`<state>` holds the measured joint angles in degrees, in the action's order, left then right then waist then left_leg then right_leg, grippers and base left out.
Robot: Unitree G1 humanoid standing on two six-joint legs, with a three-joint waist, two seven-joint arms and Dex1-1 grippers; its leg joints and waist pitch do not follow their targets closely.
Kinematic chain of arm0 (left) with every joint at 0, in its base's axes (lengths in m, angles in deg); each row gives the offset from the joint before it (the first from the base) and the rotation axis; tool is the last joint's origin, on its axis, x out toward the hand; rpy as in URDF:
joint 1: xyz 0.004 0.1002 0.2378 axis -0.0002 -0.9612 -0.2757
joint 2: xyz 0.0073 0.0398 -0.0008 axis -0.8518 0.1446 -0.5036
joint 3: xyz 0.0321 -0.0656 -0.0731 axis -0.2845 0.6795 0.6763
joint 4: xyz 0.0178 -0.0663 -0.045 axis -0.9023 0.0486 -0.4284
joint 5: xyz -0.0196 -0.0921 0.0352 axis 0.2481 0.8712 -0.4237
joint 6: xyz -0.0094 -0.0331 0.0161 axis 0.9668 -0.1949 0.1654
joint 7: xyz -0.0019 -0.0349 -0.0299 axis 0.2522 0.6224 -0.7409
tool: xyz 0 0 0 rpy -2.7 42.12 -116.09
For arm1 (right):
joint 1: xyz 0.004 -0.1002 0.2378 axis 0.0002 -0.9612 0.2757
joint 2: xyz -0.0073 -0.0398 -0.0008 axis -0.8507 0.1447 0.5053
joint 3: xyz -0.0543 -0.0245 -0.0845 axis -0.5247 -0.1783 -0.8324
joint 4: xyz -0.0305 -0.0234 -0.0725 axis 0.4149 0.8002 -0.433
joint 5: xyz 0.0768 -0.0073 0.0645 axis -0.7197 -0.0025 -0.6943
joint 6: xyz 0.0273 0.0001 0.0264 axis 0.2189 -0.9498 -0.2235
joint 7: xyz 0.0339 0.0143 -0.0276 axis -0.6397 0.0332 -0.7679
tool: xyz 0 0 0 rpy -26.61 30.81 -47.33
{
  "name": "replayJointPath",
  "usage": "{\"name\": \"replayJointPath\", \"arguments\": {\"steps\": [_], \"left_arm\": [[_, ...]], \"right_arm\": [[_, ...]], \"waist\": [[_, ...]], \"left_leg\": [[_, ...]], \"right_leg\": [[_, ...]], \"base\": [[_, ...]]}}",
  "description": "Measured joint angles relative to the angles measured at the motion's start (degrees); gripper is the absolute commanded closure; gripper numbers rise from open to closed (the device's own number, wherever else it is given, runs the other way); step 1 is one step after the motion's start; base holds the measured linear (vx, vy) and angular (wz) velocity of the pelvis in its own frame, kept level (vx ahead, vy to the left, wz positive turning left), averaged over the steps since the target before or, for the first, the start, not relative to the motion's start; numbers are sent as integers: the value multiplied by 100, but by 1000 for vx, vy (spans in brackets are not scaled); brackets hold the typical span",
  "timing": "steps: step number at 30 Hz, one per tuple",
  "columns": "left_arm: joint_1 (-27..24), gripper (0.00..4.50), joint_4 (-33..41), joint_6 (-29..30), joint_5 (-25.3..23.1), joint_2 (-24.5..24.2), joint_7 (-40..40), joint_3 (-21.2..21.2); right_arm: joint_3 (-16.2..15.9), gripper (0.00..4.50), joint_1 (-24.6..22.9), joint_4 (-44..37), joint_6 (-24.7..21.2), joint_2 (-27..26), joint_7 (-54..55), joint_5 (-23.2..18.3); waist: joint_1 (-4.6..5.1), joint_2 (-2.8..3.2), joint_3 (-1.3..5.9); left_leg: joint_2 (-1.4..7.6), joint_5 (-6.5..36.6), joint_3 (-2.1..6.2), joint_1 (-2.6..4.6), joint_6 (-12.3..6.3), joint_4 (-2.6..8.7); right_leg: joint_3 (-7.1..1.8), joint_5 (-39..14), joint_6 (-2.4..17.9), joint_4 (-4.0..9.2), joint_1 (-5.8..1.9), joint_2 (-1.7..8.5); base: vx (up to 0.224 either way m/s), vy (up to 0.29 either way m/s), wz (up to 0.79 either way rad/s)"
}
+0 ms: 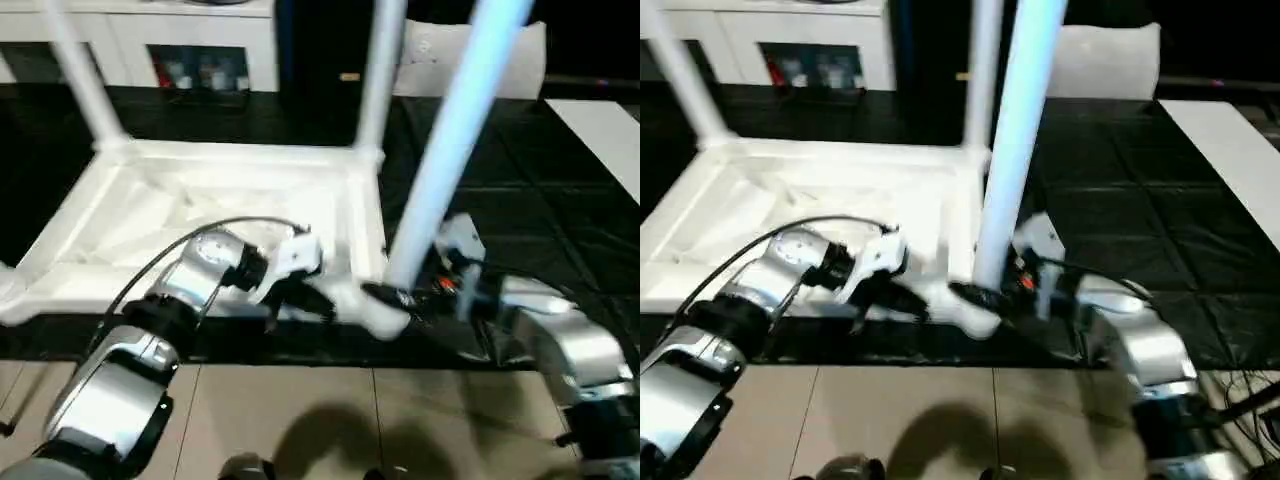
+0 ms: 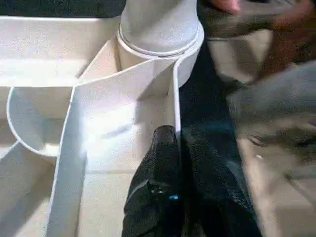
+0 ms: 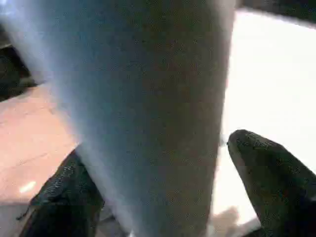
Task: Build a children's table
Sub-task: Rotate leg to tighten
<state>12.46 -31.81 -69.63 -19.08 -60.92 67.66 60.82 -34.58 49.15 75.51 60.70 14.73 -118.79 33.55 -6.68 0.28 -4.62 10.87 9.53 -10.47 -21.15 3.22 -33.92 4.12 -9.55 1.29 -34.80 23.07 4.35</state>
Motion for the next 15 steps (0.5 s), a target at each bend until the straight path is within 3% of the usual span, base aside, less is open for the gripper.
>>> {"name": "replayJointPath", "arguments": {"steps": [9,15], "left_arm": [[-71,450,206,-194,16,-147,568,-194],[-73,450,315,-221,-21,-187,671,-247]], "right_arm": [[-405,160,-67,-72,-216,550,-1134,-139],[-445,221,-67,-52,-181,553,-1217,-128]], "waist": [[-161,-9,4],[-164,-10,4]], "left_leg": [[2,-1,-1,0,1,-1],[0,-1,-1,-1,1,-2]], "right_leg": [[2,-16,-27,-9,1,2],[1,-17,-28,-9,1,3]], "base": [[0,0,0],[0,0,0]]}}
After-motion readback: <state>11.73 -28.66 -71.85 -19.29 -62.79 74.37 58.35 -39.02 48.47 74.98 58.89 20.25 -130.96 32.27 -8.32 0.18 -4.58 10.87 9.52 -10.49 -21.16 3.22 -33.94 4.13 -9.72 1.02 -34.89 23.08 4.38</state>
